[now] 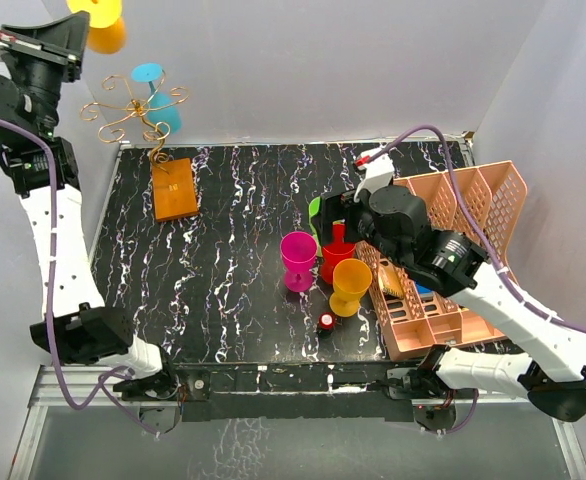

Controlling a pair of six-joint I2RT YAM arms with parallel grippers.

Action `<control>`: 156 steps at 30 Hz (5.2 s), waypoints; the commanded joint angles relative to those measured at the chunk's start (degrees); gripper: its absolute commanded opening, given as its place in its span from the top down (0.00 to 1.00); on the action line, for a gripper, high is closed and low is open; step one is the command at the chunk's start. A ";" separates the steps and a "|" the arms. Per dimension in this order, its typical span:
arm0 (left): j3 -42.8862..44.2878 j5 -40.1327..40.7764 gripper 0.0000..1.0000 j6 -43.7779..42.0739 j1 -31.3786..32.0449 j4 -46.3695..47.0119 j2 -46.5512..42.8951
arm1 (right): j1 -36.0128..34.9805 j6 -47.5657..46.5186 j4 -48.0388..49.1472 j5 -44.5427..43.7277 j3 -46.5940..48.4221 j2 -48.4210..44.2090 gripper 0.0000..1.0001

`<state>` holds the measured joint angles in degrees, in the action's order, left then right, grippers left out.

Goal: Take the wine glass off the wine glass rack

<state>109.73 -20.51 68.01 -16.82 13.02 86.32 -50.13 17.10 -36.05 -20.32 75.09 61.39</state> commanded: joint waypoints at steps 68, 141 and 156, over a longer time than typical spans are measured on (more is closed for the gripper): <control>-52.36 -27.30 0.33 20.60 39.60 72.77 -15.17 | 38.62 47.22 72.91 75.79 -11.23 -4.46 0.92; -47.17 -0.84 0.09 -42.86 39.59 -8.37 -52.93 | -9.44 -1.08 -23.67 18.58 35.77 51.99 0.92; -45.22 -1.11 0.09 -43.39 39.59 -8.34 -51.47 | -9.55 -1.80 -21.99 19.19 37.29 49.72 0.56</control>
<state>61.93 -21.80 25.52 22.63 3.36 34.09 -59.61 15.46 -60.03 -0.47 108.92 113.95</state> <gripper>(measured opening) 0.910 0.388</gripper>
